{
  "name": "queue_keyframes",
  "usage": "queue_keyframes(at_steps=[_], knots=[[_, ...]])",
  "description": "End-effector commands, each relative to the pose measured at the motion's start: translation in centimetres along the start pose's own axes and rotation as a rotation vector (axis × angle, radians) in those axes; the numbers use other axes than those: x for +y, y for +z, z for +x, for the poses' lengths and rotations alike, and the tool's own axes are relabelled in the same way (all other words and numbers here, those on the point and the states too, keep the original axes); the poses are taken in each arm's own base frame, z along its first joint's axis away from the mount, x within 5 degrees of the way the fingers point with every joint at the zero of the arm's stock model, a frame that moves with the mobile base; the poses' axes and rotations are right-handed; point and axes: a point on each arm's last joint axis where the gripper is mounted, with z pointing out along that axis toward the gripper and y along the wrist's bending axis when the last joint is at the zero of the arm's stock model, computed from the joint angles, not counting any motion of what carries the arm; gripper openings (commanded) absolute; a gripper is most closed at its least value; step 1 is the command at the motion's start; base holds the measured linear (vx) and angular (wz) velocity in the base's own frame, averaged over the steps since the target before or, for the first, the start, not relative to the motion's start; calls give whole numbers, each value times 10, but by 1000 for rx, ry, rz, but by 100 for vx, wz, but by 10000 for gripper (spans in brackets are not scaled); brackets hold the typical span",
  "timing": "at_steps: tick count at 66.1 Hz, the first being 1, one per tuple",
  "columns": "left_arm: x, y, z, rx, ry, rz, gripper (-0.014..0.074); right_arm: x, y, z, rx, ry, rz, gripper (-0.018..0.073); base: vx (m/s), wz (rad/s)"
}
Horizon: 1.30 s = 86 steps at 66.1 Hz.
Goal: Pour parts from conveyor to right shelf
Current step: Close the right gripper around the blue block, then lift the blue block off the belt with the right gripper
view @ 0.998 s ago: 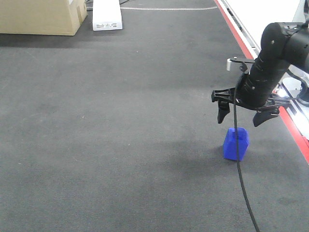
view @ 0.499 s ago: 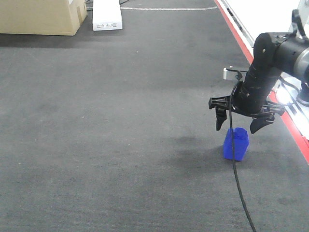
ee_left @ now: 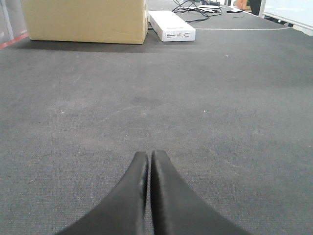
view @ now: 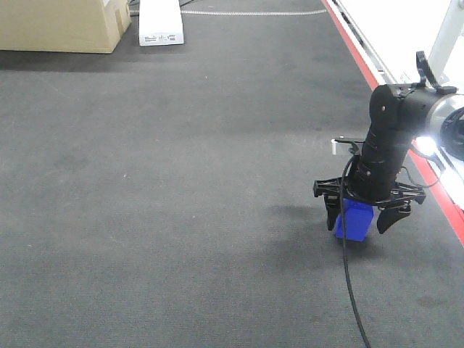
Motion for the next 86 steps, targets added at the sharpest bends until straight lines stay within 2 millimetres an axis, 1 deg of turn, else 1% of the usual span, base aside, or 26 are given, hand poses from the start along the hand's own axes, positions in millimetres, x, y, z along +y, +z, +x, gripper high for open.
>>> queue_keyframes(at_steps=[1, 9, 19, 25, 32, 37, 43, 47, 51, 52, 53, 57, 62, 72, 80, 86], knots=[[-1, -1, -12, -77, -16, 10, -6, 1, -26, 3, -63, -12, -13, 591, 0, 0], [-1, -1, -12, -77, -16, 10, -6, 1, -26, 1, -84, -9, -14, 591, 0, 0], [-1, -1, -12, -77, -16, 10, -6, 2, -26, -2, -123, -6, -20, 568, 0, 0], [-1, -1, -12, -77, -16, 10, -6, 2, -26, -3, -134, -4, -21, 538, 0, 0], [-1, -1, -12, -77, -16, 10, -6, 2, -26, -3, -135, -4, -20, 477, 0, 0], [-1, -1, -12, -77, -16, 10, -6, 2, -26, -3, -132, -4, -19, 416, 0, 0], [-1, -1, -12, -77, -16, 10, -6, 1, -26, -3, -132, -6, -14, 300, 0, 0], [-1, -1, -12, -77, -16, 10, -6, 0, -26, -3, -133, -10, -6, 190, 0, 0], [-1, -1, -12, -77, -16, 10, -6, -1, -27, -3, -138, -17, 12, 46, 0, 0], [-1, -1, -12, -77, -16, 10, -6, -1, -28, -3, -139, -18, 12, 32, 0, 0], [-1, -1, -12, -77, -16, 10, -6, -2, -28, -3, -141, -21, 18, -13, 0, 0], [-1, -1, -12, -77, -16, 10, -6, -2, -33, -3, -166, -27, 25, -13, 0, 0], [-1, -1, -12, -77, -16, 10, -6, -3, -46, -1, -228, -37, 26, -10, 0, 0], [-1, -1, -12, -77, -16, 10, -6, -3, -90, 8, -424, -50, 18, -9, 0, 0], [-1, -1, -12, -77, -16, 10, -6, -3, -129, 25, -569, -98, 7, -8, 0, 0], [-1, -1, -12, -77, -16, 10, -6, -3, -160, 43, -677, -129, -4, -8, 0, 0]])
